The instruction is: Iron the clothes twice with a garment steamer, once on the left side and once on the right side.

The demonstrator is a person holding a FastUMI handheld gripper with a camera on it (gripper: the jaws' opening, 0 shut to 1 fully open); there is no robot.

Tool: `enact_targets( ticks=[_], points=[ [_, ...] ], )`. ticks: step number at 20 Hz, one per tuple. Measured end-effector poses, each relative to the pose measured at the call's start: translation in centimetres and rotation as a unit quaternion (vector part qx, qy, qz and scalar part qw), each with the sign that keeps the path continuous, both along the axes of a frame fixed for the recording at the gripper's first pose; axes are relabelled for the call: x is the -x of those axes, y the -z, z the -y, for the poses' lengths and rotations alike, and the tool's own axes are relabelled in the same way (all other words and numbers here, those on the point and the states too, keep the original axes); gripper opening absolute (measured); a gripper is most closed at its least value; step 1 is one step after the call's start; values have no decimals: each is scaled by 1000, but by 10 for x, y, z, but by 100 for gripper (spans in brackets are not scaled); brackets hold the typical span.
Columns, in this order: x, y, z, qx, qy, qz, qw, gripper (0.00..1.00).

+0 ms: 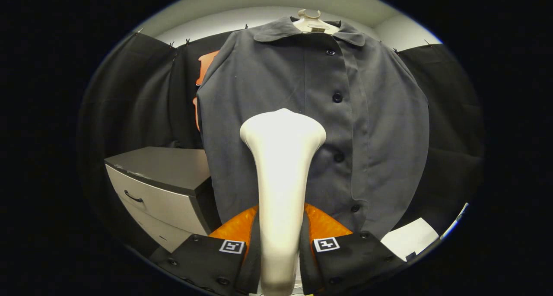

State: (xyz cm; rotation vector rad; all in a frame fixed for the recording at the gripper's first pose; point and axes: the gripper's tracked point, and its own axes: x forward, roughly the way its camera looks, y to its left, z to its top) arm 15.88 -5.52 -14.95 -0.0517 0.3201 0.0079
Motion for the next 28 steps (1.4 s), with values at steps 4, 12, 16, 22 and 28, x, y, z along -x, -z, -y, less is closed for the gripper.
enact_targets(
  ticks=[4, 12, 16, 22, 28],
  points=[
    [5, 21, 1, 4, 2, -17, 1000, 44],
    [15, 59, 6, 1, 7, -52, 999, 44],
    [20, 80, 8, -1, 10, -76, 997, 44],
    [26, 106, 15, -1, 16, -103, 995, 44],
    [35, 129, 19, -5, 22, -130, 991, 44]
  ],
)
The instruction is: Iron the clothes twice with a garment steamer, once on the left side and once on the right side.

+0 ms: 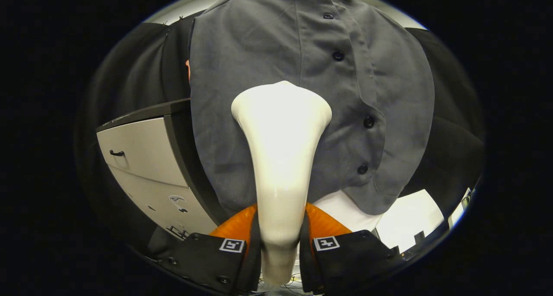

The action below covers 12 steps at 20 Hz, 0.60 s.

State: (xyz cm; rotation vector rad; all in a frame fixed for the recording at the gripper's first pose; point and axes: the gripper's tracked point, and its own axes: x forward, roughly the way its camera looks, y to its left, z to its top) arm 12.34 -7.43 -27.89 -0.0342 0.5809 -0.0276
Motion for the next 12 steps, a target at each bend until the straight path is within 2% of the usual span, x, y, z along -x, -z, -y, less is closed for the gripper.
enact_targets(
  ticks=[6, 12],
  points=[
    [8, 4, 2, 2, 1, -9, 1000, 44],
    [18, -44, -4, -14, -6, 28, 999, 44]
  ],
)
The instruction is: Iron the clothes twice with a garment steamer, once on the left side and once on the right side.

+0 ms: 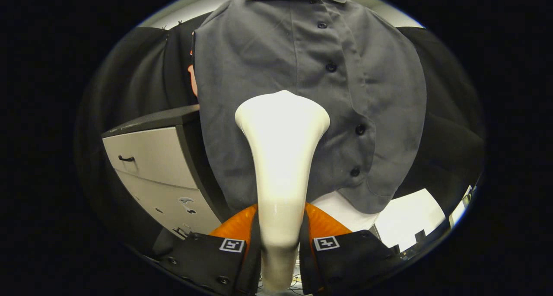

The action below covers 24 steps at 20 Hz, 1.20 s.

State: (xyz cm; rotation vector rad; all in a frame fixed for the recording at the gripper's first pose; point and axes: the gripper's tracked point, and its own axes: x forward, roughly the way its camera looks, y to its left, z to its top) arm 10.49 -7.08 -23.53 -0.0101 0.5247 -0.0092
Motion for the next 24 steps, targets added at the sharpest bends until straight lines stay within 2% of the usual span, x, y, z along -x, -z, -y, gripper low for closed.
enact_targets(
  ticks=[9, 12, 24],
  points=[
    [19, -118, 18, 18, -16, 77, 997, 44],
    [17, -149, 46, 25, -2, 93, 995, 44],
    [-43, -233, 134, 35, 39, 153, 987, 44]
  ],
)
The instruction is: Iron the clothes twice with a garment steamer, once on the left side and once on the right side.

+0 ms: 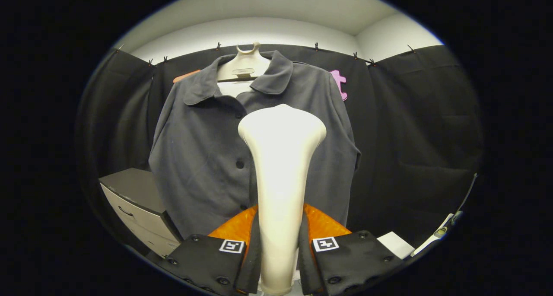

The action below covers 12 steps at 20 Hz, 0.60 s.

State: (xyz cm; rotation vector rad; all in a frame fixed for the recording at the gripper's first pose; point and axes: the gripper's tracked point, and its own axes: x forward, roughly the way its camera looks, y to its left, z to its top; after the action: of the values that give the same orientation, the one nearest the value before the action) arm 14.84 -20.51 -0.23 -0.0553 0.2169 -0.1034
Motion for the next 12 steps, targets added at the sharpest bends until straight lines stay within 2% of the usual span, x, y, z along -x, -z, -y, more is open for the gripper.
enact_targets(
  ticks=[7, 12],
  points=[
    [-38, -23, 25, -12, 14, 19, 1000, 44],
    [-57, -20, 32, -9, 17, 12, 1000, 44]
  ],
)
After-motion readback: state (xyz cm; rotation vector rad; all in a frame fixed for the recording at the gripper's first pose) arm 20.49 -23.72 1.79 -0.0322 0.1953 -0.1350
